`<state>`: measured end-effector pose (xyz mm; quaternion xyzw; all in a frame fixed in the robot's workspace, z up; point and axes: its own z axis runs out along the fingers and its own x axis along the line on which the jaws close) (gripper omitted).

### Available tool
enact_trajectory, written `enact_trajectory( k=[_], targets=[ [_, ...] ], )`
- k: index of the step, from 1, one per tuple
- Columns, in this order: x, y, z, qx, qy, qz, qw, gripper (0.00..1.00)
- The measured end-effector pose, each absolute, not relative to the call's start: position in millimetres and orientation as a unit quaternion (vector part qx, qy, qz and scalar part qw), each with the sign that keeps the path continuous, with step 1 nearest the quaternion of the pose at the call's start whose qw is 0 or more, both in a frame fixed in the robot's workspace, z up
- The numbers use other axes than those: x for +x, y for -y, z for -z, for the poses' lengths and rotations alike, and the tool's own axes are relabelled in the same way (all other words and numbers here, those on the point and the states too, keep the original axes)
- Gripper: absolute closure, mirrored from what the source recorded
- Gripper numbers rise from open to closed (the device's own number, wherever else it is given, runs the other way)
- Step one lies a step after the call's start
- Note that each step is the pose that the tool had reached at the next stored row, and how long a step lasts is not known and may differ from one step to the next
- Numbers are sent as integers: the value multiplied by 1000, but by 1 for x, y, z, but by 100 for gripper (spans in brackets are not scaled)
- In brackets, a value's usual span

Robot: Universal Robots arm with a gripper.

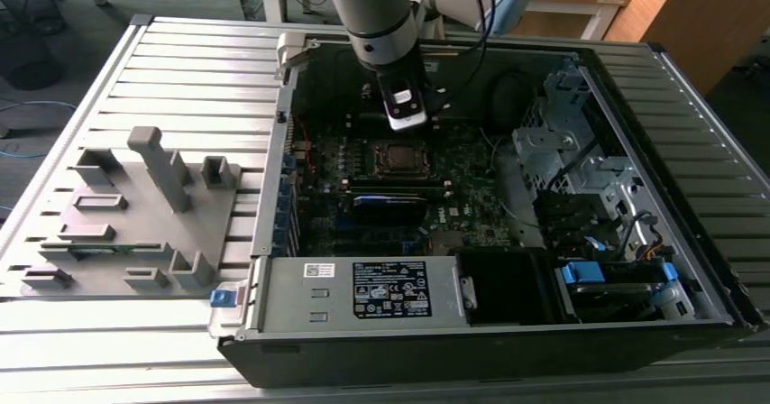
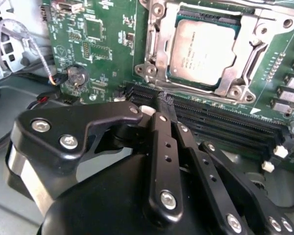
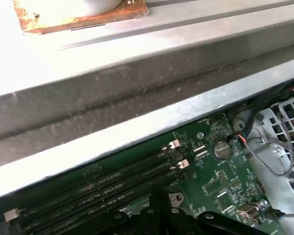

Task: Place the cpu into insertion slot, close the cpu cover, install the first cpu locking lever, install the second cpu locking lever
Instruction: 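Install the first cpu locking lever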

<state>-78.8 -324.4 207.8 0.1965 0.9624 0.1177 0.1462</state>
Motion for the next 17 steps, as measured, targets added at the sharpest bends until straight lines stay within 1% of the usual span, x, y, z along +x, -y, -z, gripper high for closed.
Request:
enact_trajectory(
  k=[4,5,12,13,17],
  targets=[
    [-79,324,-208,196,-962,-118,146,89],
    [-79,324,-208,197,-963,-117,142,89],
    [-77,324,-207,203,-971,-100,81,89],
    [-77,324,-207,204,-971,-99,78,89],
    [-77,324,-207,204,-971,-99,78,89]
  ],
)
